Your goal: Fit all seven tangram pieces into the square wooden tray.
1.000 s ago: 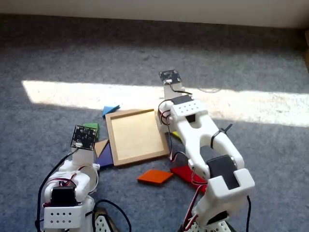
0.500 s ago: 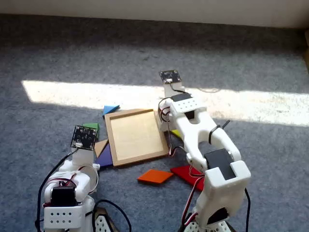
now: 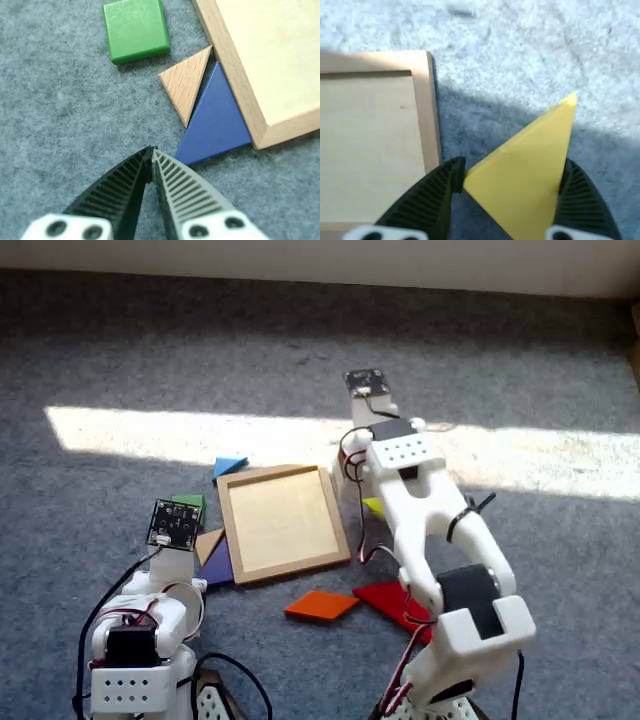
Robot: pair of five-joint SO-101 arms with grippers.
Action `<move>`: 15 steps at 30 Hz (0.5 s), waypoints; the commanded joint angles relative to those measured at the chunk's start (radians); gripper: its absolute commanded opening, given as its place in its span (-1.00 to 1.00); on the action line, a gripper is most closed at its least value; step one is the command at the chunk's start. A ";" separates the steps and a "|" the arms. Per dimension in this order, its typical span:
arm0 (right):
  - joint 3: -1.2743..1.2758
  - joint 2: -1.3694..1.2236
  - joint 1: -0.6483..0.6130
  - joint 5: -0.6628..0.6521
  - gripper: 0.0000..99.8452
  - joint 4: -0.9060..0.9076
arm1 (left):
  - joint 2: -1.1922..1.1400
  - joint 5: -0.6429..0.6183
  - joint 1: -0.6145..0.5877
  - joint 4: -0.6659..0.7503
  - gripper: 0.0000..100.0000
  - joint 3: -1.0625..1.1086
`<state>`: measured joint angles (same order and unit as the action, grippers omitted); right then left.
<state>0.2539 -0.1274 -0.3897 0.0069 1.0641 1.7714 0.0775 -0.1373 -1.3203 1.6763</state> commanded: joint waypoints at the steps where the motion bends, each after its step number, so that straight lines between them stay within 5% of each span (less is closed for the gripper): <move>1: -0.013 0.145 -0.059 -0.015 -0.55 0.030 | 0.048 0.003 -0.008 -0.006 -0.99 0.019; 15: -0.053 -0.002 -0.340 0.126 -0.55 0.004 | 0.048 0.003 -0.008 -0.006 -0.99 0.019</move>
<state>0.2539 -0.1120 -0.6751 0.1082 1.0886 1.7714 0.0775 -0.1373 -1.3203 1.6763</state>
